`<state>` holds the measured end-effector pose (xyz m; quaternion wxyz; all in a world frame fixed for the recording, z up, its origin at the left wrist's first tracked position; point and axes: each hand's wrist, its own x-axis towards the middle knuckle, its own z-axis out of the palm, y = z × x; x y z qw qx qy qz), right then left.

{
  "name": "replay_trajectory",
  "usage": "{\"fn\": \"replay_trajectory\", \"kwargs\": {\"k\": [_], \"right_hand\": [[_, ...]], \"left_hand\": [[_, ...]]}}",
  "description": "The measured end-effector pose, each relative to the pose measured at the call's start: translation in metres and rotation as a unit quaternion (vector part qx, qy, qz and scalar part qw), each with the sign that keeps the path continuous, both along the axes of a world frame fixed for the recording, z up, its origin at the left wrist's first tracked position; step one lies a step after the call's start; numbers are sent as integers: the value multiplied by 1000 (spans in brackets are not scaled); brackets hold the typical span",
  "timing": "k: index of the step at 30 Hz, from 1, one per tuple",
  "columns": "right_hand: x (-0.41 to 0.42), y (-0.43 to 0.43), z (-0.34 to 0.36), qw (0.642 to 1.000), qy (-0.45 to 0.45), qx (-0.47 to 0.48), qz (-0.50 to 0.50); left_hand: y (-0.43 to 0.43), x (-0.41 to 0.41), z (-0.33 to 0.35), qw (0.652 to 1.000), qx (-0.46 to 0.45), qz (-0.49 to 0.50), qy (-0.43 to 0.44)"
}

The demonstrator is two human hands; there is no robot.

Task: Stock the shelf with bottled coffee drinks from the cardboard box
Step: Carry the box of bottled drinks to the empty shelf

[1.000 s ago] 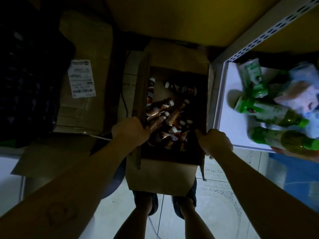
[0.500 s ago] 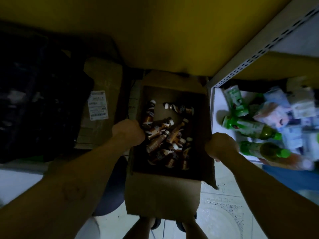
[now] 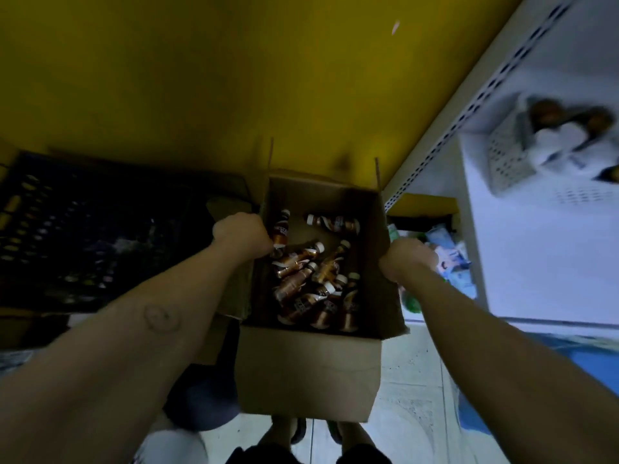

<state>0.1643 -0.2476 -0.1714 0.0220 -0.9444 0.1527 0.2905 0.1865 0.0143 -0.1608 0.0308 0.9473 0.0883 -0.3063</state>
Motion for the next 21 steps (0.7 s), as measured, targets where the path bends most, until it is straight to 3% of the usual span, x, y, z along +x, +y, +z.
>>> {"fn": "replay_trajectory", "kwargs": {"k": [11, 21], "right_hand": [[17, 9, 181, 993, -94, -7, 69], [2, 31, 345, 966, -189, -55, 167]], "left_hand": [[20, -10, 191, 998, 6, 23, -58], [37, -60, 342, 982, 14, 52, -183]]}}
